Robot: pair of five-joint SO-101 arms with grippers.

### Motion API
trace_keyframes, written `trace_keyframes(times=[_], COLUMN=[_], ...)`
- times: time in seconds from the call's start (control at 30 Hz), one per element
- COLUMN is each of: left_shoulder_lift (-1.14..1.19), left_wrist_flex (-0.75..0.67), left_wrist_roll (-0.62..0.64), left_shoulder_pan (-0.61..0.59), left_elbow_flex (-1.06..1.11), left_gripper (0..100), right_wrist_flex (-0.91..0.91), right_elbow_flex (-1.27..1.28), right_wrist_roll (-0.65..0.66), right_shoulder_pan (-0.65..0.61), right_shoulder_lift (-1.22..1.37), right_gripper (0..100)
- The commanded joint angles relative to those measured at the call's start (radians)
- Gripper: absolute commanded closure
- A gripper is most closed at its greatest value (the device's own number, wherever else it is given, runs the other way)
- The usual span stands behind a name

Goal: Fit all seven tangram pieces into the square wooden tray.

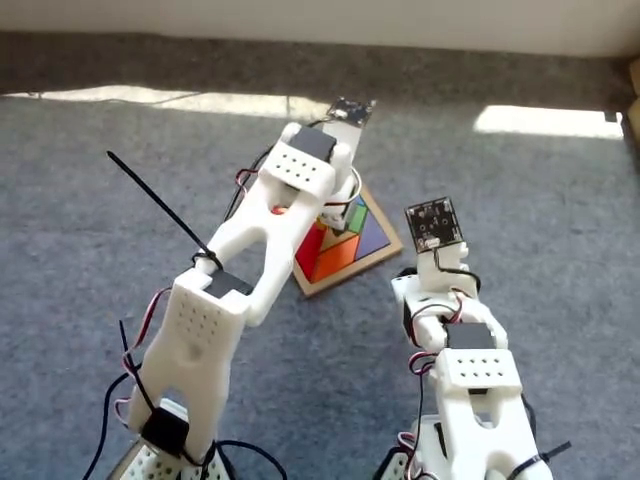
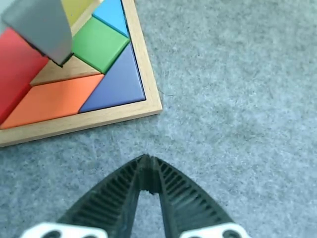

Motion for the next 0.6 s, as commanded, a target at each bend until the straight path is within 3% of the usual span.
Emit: trace_keyframes(times=[0.0,0.57], left_shoulder_lift=[-0.028,-0.027], left_wrist_flex=[0.037,0.204], left_wrist_roll=[0.003,0.009], left_shoulder_pan=[-0.054,-0.096], left_elbow_flex=[-0.013,-0.154], left_gripper=[83,87], right_wrist_flex=[-0.021,-0.021], right_elbow_flex=[-0.013,-0.013], right_wrist_roll=[-0.005,-0.005], right_shoulder_pan=[0.007,-0.015], right_shoulder_lift=[-0.028,-0.028], right_gripper=[99.2,99.2])
